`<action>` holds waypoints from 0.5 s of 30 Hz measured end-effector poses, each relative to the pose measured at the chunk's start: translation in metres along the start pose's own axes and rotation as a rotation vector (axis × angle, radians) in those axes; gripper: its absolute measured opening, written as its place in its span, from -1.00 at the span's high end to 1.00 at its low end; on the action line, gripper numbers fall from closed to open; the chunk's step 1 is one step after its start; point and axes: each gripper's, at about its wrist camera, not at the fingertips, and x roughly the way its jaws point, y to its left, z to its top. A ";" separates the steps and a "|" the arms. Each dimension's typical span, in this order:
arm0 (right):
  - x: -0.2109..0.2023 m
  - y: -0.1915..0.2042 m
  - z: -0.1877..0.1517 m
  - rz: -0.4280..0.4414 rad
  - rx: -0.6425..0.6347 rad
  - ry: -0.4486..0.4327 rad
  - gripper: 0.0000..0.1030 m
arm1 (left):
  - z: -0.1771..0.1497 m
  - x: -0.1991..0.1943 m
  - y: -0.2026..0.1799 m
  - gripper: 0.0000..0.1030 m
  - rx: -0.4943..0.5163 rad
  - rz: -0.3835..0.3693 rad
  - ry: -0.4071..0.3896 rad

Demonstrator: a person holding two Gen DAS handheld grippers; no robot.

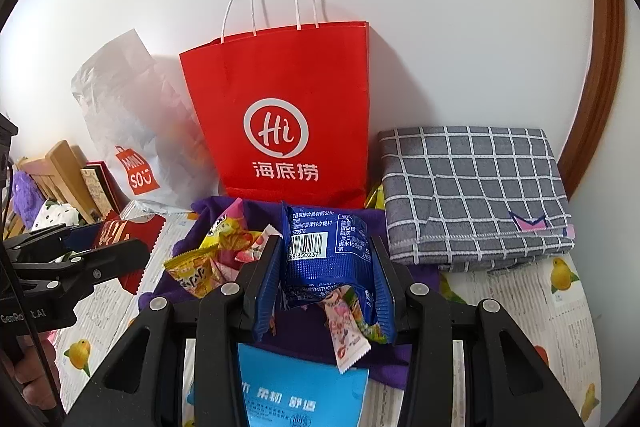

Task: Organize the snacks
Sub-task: 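Lower both held packets toward the snacks on the towel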

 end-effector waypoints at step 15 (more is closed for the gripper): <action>0.019 -0.015 0.012 0.005 0.002 -0.005 0.19 | 0.014 0.016 0.016 -0.11 -0.025 0.022 -0.001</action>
